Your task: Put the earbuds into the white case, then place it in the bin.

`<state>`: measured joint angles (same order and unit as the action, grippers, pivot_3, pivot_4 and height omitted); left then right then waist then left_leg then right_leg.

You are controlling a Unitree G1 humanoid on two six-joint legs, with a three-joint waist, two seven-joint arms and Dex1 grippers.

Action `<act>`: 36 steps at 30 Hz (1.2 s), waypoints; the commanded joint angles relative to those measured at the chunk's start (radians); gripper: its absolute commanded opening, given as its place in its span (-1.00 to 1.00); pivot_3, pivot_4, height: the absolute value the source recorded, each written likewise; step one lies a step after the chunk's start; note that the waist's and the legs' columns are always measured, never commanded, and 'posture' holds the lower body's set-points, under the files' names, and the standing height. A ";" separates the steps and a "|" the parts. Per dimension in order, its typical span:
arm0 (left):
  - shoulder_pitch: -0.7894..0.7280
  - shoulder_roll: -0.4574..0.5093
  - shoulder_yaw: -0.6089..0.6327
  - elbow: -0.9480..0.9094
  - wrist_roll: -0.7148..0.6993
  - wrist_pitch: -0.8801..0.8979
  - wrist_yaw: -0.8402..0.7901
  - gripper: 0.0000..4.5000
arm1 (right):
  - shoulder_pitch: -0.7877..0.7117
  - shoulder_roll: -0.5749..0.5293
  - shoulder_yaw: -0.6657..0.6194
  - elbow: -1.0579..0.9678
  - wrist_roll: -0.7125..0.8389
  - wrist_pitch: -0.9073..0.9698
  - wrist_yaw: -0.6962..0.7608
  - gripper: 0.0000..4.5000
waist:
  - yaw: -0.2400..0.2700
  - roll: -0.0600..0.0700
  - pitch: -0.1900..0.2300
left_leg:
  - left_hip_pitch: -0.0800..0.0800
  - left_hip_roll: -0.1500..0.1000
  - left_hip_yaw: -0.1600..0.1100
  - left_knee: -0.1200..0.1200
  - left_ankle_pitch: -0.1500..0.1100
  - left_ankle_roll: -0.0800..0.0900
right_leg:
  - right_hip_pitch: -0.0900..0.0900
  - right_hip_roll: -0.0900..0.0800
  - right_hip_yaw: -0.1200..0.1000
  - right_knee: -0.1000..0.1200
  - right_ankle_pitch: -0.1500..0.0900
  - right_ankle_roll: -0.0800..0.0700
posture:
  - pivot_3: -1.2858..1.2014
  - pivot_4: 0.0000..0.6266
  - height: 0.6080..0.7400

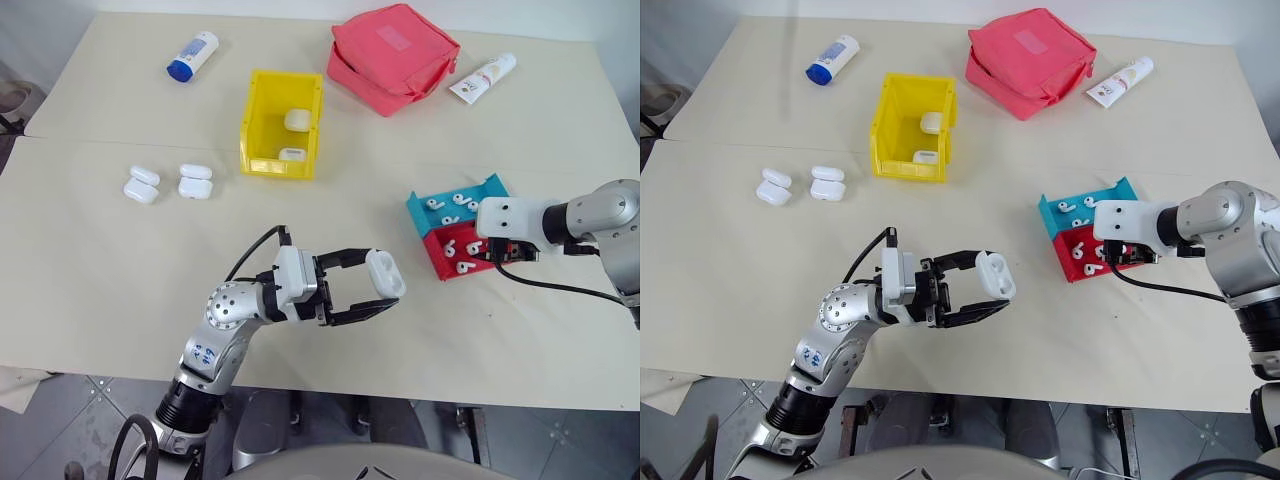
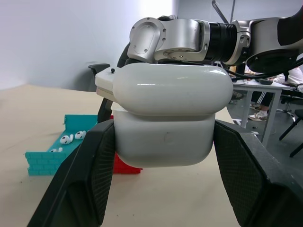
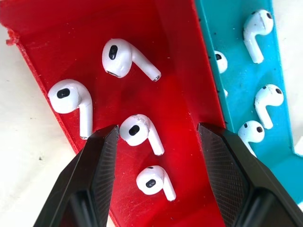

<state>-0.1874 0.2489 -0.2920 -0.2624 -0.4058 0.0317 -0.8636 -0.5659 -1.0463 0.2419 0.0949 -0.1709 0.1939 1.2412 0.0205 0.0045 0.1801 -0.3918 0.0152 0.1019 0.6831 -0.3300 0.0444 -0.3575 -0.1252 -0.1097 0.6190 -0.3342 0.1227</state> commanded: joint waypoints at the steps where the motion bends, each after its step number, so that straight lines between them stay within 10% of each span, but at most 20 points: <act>1: -0.007 -0.009 0.000 -0.020 0.002 -0.008 0.004 0.24 | -0.020 0.007 -0.009 0.010 -0.015 -0.026 -0.017 0.23 | 0.000 0.000 0.000 | 0.000 0.000 0.000 0.000 0.000 0.000 | 0.000 0.000 0.000 0.000 0.000 0.000 | 0.03 -0.52 1.00; 25: -0.008 0.000 0.006 -0.011 -0.004 -0.011 -0.014 0.24 | 0.148 -0.119 -0.134 -0.404 0.191 0.466 0.083 0.23 | 0.001 0.000 0.000 | 0.000 -0.001 -0.002 0.000 0.000 0.000 | 0.000 -0.004 0.000 0.001 0.000 0.000 | 0.03 -0.52 1.00; 29: -0.011 -0.001 0.005 -0.009 -0.004 -0.010 -0.018 0.24 | 0.146 -0.109 -0.104 -0.432 0.184 0.521 0.057 -0.14 | 0.001 0.000 0.000 | 0.000 -0.001 -0.002 0.000 0.000 0.000 | 0.000 -0.004 -0.001 0.001 0.000 0.000 | 0.03 -0.52 1.00; 36: -0.015 0.001 0.008 -0.007 -0.003 -0.007 -0.019 0.24 | 0.110 -0.088 -0.056 -0.406 0.169 0.526 0.021 -0.14 | 0.000 0.000 0.000 | 0.000 -0.001 -0.002 0.000 0.000 0.000 | 0.000 -0.004 -0.001 0.001 0.000 0.000 | 0.03 -0.52 1.00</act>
<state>-0.1944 0.2531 -0.2879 -0.2572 -0.4055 0.0317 -0.8778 -0.4369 -1.1349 0.1824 -0.3076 0.0090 0.7227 1.2717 0.0208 0.0044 0.1801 -0.3920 0.0143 0.0997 0.6832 -0.3302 0.0447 -0.3571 -0.1292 -0.1104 0.6195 -0.3342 0.1227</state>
